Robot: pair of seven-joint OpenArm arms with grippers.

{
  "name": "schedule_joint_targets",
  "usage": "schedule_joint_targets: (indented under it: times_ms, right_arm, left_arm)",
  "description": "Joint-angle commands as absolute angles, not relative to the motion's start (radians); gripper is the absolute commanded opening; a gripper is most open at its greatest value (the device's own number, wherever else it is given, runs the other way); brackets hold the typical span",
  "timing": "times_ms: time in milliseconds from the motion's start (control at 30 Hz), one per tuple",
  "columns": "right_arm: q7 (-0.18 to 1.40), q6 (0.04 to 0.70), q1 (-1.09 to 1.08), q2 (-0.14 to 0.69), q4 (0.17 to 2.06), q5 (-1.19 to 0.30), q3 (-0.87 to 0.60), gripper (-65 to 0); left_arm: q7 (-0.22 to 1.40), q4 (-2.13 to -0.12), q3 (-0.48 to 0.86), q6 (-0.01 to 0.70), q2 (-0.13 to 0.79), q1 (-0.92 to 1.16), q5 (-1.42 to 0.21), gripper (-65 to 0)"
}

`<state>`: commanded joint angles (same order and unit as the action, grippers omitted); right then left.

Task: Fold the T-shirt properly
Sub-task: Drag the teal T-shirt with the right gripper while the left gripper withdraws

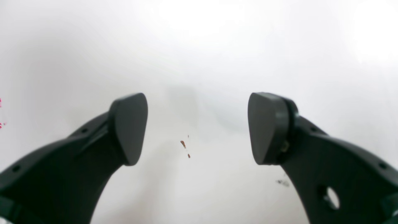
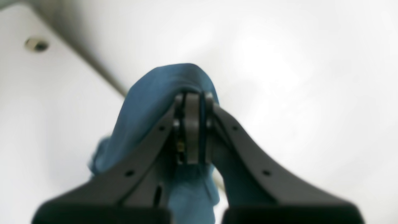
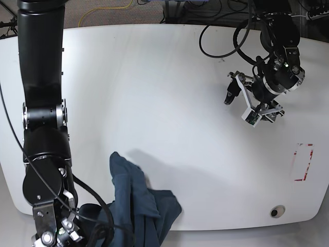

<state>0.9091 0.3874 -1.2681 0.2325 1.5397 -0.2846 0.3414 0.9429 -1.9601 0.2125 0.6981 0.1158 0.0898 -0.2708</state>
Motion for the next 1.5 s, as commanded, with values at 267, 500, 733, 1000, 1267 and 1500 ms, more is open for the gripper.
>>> schedule_joint_targets:
  times_ms: [267, 500, 733, 1000, 1267, 1500]
  right_arm:
    - [0.944, 0.387, -1.386, 0.162, 1.537, -0.283, 0.346, -65.0]
    - [0.949, 0.387, -1.431, 0.137, 1.506, -0.28, 0.386, -65.0]
    - [0.949, 0.387, -1.305, 0.142, 1.508, -0.278, 0.386, -65.0]
    - [0.947, 0.387, -1.041, 0.182, 1.592, -0.186, 0.384, -65.0]
    - [0.941, 0.387, -0.754, 0.199, 1.748, -0.047, 0.384, -65.0]
    - [0.932, 0.387, -0.552, 0.2, 1.847, 0.002, 0.343, -65.0]
  left_arm:
    - [0.921, -1.92, 0.213, 0.698, 0.114, 0.088, -0.272, -17.8]
    - [0.921, -1.882, 0.214, 0.698, 0.114, 0.059, -0.277, -17.8]
    - [0.921, -1.879, 0.214, 0.698, 0.114, 0.058, -0.275, -17.8]
    - [0.92, -1.877, 0.214, 0.698, 0.114, 0.056, -0.275, -17.8]
    - [0.92, -1.827, 0.213, 0.698, 0.114, 0.056, -0.277, -17.8]
    - [0.883, -1.771, 0.202, 0.698, 0.113, 0.059, -0.278, -17.8]
